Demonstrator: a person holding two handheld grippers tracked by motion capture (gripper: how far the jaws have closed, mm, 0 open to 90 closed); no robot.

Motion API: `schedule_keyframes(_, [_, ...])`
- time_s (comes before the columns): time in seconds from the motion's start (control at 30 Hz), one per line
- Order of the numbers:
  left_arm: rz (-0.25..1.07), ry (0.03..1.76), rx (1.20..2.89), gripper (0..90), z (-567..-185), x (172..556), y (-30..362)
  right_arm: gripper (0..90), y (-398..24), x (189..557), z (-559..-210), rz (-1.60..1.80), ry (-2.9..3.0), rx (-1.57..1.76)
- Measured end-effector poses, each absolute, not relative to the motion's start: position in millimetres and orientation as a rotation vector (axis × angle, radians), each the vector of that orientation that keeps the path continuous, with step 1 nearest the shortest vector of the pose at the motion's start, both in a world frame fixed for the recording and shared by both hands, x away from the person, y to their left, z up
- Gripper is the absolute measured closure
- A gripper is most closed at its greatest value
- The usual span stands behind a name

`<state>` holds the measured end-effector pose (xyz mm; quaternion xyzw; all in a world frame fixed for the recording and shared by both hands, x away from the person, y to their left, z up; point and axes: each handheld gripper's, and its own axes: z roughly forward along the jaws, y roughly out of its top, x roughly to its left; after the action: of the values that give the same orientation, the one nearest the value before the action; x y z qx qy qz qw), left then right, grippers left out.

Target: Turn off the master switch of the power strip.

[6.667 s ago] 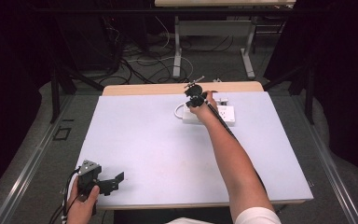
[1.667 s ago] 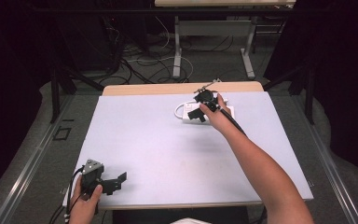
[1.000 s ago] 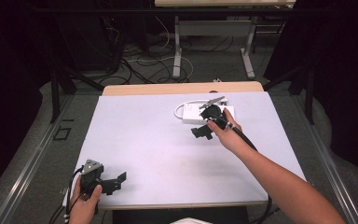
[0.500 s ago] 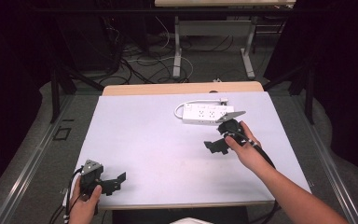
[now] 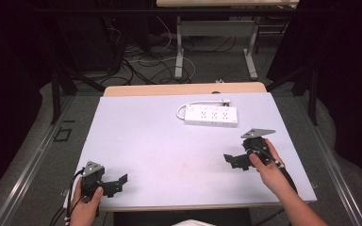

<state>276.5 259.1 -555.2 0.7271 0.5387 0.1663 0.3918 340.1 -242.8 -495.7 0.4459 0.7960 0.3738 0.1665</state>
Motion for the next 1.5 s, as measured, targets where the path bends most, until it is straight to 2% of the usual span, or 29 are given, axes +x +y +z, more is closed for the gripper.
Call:
schedule_keyframes(0.83, [0.426, 1.368, 1.843, 0.5, -556, 277, 257, 0.7, -327, 309, -548, 1.009, 1.967, 1.541])
schedule_keyframes(1.5, [0.431, 1.37, 1.841, 0.5, -557, 278, 258, 1.1, -343, 313, -568, 0.988, 1.976, 1.559])
